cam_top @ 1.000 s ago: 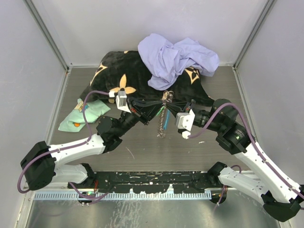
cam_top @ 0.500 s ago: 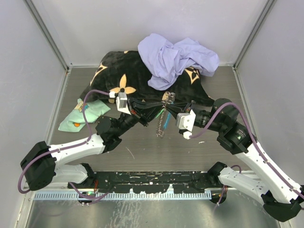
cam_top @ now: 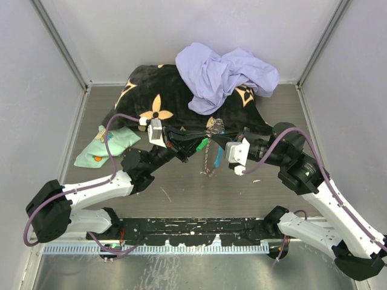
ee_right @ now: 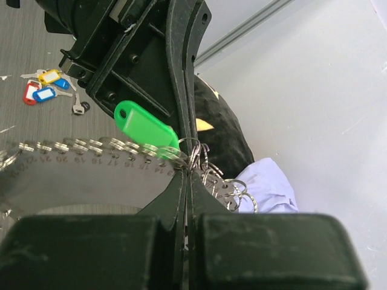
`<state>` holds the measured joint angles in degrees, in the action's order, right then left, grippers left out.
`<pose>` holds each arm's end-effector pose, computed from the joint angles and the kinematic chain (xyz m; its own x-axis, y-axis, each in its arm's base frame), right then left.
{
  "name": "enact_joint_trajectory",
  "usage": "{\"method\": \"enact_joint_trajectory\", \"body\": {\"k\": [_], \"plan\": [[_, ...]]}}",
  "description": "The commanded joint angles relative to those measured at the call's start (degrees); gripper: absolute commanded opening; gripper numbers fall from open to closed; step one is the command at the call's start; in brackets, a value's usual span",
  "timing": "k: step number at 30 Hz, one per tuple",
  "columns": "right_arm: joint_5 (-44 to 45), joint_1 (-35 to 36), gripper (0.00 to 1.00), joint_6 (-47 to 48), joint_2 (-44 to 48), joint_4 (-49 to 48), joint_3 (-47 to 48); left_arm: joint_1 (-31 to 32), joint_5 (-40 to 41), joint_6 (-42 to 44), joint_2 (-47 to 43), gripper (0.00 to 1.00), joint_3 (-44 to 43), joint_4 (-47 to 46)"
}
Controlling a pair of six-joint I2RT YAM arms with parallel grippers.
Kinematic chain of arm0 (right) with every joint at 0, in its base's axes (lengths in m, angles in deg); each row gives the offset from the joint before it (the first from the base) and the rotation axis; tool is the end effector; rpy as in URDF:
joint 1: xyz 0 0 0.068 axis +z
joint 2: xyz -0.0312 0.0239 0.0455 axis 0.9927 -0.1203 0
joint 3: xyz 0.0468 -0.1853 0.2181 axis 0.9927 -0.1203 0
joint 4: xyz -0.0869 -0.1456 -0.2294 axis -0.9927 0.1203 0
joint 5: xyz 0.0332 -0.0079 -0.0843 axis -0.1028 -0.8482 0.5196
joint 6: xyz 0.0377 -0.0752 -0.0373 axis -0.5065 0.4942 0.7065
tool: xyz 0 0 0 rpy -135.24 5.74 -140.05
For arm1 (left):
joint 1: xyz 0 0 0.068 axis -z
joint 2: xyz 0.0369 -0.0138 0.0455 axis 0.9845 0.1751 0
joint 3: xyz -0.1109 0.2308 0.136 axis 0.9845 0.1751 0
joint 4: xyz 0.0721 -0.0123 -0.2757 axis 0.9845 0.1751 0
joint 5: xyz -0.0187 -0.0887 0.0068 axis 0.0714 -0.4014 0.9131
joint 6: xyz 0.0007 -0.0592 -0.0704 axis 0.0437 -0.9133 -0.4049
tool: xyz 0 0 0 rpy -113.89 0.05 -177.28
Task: Remove the keys from the keyring
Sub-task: Remove the key from the keyring.
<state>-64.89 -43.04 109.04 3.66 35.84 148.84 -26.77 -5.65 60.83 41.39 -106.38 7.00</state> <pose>0.1384 0.1713 0.4399 0.7228 -0.2976 -0.6237 -0.6083 0.1542 -0.7786 0.1739 -0.2615 0.3708 -0.0905 -0.5964 -0.7975 0.9448 0.2018 -0.2581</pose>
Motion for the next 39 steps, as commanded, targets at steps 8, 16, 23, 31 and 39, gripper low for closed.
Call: {"method": "enact_joint_trajectory", "body": {"k": [8,16,23,31,39], "plan": [[-1.63,0.39,0.01,1.91,-0.9,-1.1,3.99,0.13,-3.57,1.64,-3.73,0.22,1.45,1.61],[-1.28,0.38,0.01,2.05,-0.83,-0.64,4.18,-0.36,-2.22,3.04,-6.49,0.31,2.8,5.61],[-1.25,0.39,0.01,3.09,-0.64,0.96,4.14,-0.96,-0.84,5.44,-11.87,0.39,4.09,11.57],[-1.3,0.39,0.01,5.08,-0.56,2.67,4.07,-1.37,-4.31,6.76,-20.13,0.5,4.69,21.25],[-3.72,0.47,0.01,10.02,-0.43,6.52,4.26,-1.38,-9.45,0.27,-20.58,0.48,1.97,25.96]]}}
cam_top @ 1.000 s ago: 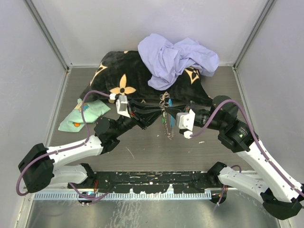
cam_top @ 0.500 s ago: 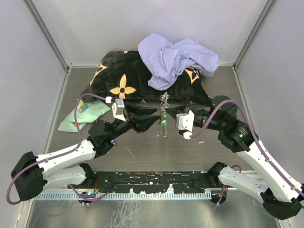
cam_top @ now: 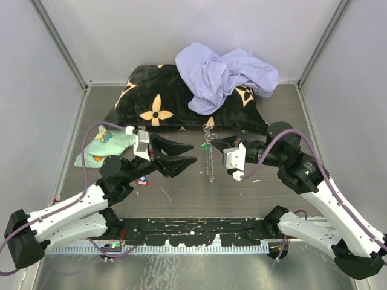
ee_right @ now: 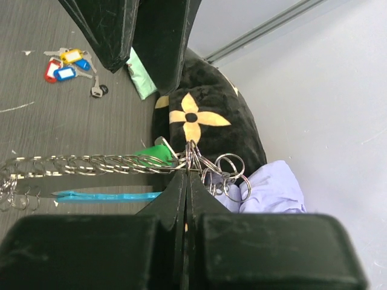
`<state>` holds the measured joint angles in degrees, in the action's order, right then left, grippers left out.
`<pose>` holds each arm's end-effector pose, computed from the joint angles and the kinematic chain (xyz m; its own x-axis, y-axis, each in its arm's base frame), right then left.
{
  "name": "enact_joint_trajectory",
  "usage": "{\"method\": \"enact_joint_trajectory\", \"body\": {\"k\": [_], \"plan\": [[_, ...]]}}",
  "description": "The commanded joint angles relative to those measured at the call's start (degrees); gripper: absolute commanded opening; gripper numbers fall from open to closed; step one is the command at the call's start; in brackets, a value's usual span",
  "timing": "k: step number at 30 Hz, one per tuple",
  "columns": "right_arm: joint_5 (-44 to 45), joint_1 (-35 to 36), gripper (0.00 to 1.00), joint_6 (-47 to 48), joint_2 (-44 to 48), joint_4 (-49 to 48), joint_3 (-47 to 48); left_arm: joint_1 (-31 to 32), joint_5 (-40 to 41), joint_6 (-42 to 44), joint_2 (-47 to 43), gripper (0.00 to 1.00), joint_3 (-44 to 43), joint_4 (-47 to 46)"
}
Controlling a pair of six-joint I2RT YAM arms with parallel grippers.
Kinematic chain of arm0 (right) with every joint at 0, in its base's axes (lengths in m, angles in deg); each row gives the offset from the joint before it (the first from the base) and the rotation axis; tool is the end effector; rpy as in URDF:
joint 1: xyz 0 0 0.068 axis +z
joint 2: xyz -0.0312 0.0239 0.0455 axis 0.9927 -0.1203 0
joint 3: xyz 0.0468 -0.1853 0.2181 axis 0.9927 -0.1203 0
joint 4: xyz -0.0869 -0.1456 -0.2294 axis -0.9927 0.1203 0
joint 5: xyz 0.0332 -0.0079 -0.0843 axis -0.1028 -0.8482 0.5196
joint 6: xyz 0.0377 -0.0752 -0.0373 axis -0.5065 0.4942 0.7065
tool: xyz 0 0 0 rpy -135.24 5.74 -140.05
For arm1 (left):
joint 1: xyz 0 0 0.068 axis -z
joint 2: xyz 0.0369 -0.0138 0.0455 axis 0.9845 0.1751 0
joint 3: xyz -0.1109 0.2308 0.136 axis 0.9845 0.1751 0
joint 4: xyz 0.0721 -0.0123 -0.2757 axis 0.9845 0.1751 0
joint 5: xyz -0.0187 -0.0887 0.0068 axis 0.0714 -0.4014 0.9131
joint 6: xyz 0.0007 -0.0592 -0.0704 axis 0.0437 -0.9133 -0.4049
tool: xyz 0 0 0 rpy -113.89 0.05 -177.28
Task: Remove the keys from the keyring
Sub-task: Remove the key from the keyring.
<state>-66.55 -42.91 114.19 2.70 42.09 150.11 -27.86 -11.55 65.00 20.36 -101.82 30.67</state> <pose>0.1363 0.1728 0.4297 0.7375 -0.3234 -0.5929 -0.6102 0.0572 -0.7902 0.1324 -0.2119 0.3789 -0.0879 -0.4648 -0.8810 0.9576 0.2043 -0.2033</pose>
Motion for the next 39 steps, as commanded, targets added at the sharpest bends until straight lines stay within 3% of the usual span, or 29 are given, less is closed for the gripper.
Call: {"method": "enact_joint_trajectory", "body": {"k": [1,7,17,25,31,33,39], "plan": [[-2.52,0.39,0.01,5.93,0.63,1.2,3.06,-0.24,-3.6,-4.63,0.67,0.48,-2.97,2.52],[-4.22,0.65,0.01,11.8,1.39,6.0,3.35,-0.28,-5.31,-5.09,1.35,0.43,-4.57,6.1],[-6.98,0.74,0.01,11.49,2.4,6.07,2.71,-0.26,-7.74,2.7,-0.05,0.36,2.69,-1.04],[-10.15,0.72,0.01,10.67,3.47,5.82,1.86,-0.36,-12.47,8.48,2.26,0.29,2.7,-7.17],[-11.78,0.71,0.01,9.29,4.21,4.72,0.68,-0.37,-14.83,14.27,3.05,0.2,0.38,-5.81],[-11.98,0.76,0.01,8.62,4.47,4.41,0.15,-0.37,-15.98,14.81,3.96,0.16,-0.48,-5.82],[-12.14,0.75,0.01,7.38,5.01,3.64,-1.06,-0.32,-17.62,13.38,6.72,0.14,-1.75,-8.13]]}}
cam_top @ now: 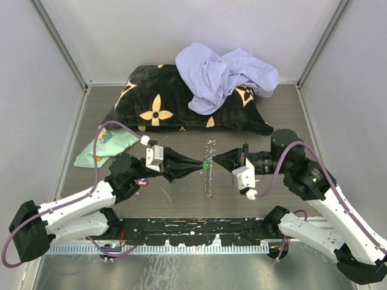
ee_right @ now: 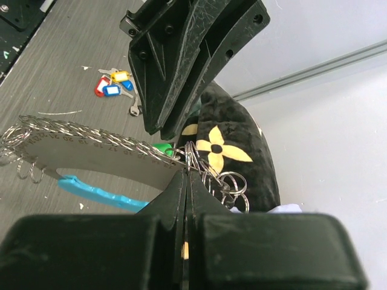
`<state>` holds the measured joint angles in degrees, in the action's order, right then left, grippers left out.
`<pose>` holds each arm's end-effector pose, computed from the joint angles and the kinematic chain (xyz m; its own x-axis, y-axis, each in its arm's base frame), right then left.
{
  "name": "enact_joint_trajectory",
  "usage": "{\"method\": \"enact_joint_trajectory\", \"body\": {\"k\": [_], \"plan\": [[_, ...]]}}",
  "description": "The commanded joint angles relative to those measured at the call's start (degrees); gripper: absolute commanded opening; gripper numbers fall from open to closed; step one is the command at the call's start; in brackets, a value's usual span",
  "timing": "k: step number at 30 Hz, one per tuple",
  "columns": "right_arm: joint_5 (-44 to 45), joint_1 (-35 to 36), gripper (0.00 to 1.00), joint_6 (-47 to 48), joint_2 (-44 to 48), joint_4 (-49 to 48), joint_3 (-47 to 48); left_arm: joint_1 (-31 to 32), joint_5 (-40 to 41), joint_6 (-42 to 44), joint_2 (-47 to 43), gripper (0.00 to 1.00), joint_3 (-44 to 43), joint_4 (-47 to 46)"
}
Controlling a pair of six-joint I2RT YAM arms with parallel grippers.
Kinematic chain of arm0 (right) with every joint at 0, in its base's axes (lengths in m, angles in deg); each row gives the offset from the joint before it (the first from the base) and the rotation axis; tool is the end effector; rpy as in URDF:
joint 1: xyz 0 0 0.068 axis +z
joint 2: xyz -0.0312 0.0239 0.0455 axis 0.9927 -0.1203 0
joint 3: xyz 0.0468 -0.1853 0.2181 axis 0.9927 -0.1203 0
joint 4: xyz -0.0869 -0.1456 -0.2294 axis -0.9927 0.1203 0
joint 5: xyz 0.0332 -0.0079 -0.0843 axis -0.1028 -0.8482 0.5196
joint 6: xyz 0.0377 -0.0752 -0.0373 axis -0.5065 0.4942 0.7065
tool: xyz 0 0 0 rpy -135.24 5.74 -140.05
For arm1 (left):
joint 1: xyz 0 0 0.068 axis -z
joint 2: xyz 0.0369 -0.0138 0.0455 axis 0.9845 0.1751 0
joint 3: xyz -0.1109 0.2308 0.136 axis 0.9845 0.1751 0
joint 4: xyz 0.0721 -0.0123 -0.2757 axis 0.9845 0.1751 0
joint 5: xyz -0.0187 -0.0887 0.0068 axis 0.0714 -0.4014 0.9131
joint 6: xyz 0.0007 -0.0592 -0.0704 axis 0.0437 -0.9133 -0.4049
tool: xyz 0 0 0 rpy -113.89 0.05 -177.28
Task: Remove the keys from the keyring
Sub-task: Remove the key from the keyring.
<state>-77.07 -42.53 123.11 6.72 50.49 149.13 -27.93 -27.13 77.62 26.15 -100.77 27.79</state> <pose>0.1018 0.1610 0.4182 0.8220 -0.1895 -0.5371 -0.5619 -0.1154 -0.8191 0.1254 -0.2351 0.3502 0.0777 -0.3183 -0.9448 0.9964 0.0561 0.0630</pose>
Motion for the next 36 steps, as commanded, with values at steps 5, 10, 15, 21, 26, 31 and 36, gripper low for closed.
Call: {"method": "enact_joint_trajectory", "body": {"k": [5,10,15,21,26,31,36], "plan": [[-1.76,0.39,0.01,-2.04,1.12,-4.98,-0.49,-0.18,-1.74,-0.08,2.18,0.14,-3.32,-7.07],[-1.8,0.32,0.01,-2.35,1.16,-4.84,-0.56,-0.21,-0.29,-0.35,2.76,0.16,-3.52,-7.52],[-1.8,0.36,0.01,-2.35,0.94,-4.6,-0.61,-0.17,0.74,-0.87,3.06,0.18,-3.52,-8.28],[-1.93,0.37,0.01,-2.77,0.69,-4.61,-0.7,-0.15,0.89,-2.13,3.9,0.19,-3.88,-10.09],[-1.93,0.34,0.01,-3.12,0.71,-4.72,-0.55,-0.22,0.2,-3.18,4.68,0.18,-4.13,-11.01],[-1.8,0.37,0.01,-3.33,0.59,-4.71,-0.58,-0.17,-0.15,-3.78,5.39,0.18,-4.27,-11.95],[-1.79,0.36,0.01,-3.42,0.5,-4.72,-0.63,-0.13,-0.33,-4.18,5.88,0.18,-4.58,-12.49]]}}
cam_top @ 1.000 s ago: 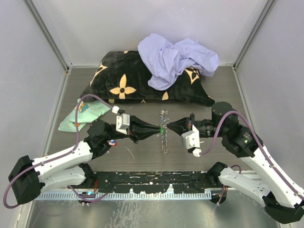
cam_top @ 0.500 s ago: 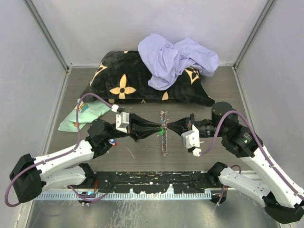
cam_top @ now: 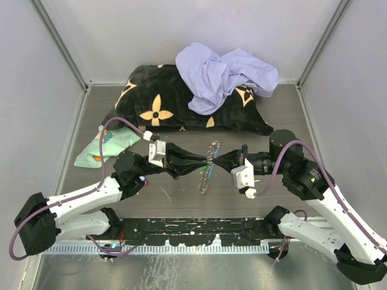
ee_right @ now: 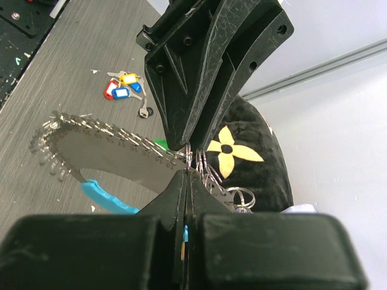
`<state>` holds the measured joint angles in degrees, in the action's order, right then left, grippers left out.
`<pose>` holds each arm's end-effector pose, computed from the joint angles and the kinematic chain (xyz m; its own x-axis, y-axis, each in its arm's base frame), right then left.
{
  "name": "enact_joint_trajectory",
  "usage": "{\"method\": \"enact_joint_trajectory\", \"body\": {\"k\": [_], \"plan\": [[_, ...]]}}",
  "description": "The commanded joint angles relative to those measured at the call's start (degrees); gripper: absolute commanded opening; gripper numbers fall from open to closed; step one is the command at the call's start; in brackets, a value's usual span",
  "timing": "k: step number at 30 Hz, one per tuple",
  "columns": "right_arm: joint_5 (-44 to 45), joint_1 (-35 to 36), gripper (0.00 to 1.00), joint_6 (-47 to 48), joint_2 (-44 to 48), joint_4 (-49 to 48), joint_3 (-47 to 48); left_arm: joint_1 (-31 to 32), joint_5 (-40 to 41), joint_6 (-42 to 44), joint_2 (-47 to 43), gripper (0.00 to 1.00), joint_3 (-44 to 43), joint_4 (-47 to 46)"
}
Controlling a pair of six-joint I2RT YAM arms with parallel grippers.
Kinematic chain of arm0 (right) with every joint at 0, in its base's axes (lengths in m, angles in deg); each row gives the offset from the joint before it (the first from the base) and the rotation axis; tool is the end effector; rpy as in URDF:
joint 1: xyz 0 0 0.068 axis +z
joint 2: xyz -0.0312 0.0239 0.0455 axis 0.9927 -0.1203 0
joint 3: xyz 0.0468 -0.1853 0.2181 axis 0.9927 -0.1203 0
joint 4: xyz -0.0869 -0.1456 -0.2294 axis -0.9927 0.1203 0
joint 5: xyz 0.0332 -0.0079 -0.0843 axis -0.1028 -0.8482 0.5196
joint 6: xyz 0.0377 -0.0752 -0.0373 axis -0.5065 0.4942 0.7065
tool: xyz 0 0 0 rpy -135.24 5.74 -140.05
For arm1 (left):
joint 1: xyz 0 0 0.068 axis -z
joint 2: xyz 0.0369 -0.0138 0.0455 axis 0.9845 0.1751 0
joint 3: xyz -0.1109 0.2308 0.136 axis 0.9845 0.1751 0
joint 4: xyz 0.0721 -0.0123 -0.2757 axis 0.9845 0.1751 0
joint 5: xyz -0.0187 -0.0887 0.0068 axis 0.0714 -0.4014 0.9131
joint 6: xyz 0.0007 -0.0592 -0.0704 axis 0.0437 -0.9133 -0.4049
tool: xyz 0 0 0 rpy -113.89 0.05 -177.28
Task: Remove the keys from the keyring
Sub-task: Remove the key from the keyring.
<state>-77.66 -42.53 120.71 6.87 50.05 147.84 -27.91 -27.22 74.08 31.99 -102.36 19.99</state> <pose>0.1024 0.1623 0.4115 0.7932 -0.1896 -0.5787 -0.6035 -0.1179 -0.7886 0.1352 -0.2479 0.3534 0.0517 -0.3666 -0.9289 0.9985 0.0357 0.0415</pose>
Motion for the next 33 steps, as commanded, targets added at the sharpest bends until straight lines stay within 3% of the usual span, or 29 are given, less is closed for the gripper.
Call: {"method": "enact_joint_trajectory", "body": {"k": [1,15,20,26,33], "plan": [[-1.21,0.34,0.01,-1.01,0.28,-4.29,0.65,-0.15,-0.21,-0.66,0.06,0.18,-2.98,-4.72],[-0.63,0.33,0.01,-3.2,0.34,-4.8,0.78,-0.14,3.61,4.03,-7.19,0.22,2.56,1.36],[-0.42,0.36,0.01,-3.71,0.38,-5.16,0.51,-0.14,1.58,4.99,-10.34,0.16,3.08,4.48],[-0.48,0.31,0.01,-4.04,0.18,-5.52,0.62,-0.11,-4.2,3.16,-8.17,0.14,0.42,4.3],[-0.42,0.36,0.01,-4.31,0.04,-5.42,1.06,-0.02,-5.62,2.74,-4.4,0.16,-1.79,3.63]]}}
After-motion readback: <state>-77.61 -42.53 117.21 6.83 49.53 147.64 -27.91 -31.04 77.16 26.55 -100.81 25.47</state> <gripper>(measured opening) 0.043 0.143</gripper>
